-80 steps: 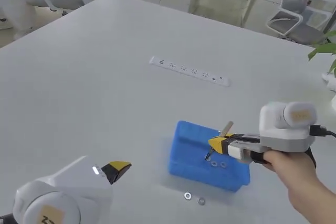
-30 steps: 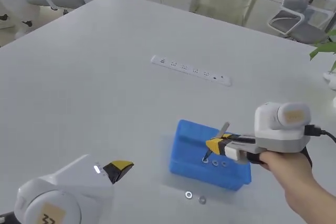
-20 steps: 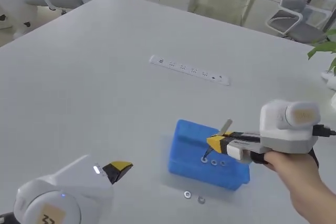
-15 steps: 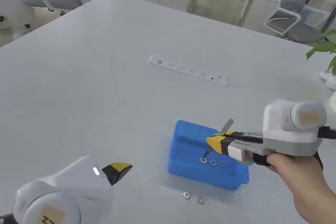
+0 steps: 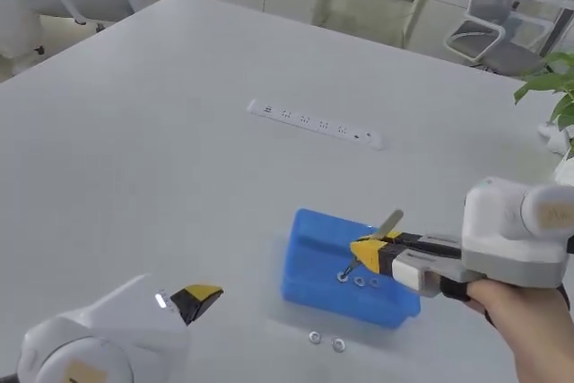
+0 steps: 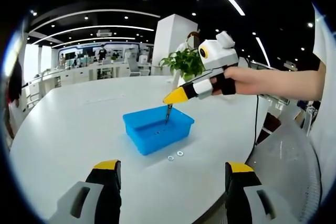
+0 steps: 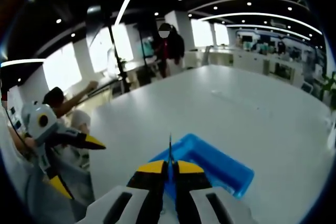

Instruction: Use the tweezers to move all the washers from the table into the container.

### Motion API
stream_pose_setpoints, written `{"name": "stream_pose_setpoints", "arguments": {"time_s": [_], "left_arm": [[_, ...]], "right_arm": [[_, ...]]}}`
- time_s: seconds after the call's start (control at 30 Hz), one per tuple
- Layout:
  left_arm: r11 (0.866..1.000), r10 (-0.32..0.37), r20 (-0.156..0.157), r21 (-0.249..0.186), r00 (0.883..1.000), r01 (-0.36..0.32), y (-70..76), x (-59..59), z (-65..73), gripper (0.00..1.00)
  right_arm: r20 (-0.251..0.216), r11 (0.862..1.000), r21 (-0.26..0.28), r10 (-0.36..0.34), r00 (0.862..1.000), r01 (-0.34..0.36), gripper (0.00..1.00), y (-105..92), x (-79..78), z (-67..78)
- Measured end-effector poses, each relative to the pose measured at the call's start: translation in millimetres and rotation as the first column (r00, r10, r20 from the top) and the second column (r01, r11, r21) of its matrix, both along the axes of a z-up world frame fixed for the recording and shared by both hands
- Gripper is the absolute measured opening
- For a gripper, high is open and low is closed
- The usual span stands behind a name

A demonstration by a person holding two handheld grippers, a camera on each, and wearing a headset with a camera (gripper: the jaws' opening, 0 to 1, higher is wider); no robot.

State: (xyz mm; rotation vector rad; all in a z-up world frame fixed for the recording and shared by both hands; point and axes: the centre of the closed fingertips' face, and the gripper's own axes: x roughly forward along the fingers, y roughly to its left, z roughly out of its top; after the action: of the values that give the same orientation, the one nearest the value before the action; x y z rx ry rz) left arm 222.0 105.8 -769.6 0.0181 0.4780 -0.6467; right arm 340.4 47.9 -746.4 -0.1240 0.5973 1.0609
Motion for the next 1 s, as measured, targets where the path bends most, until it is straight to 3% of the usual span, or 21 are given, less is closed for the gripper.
{"name": "stream_pose_setpoints", "arguments": {"time_s": [0.37,1.0], "left_arm": [[1.0,-0.002,0.001,0.002,1.0,0.002,0.9,0.5,0.0,0.82],[1.0,0.002,-0.001,0.0,1.0,-0.002,1.9,0.2,0.4,0.82]], "right_arm": [[-0.045,1.0,0.002,0.001,0.999,-0.001,0.04,-1.9,-17.8,-16.1],[-0.123,0.997,-0.077,0.022,0.992,-0.031,0.04,-6.9,-33.1,-59.3]]}}
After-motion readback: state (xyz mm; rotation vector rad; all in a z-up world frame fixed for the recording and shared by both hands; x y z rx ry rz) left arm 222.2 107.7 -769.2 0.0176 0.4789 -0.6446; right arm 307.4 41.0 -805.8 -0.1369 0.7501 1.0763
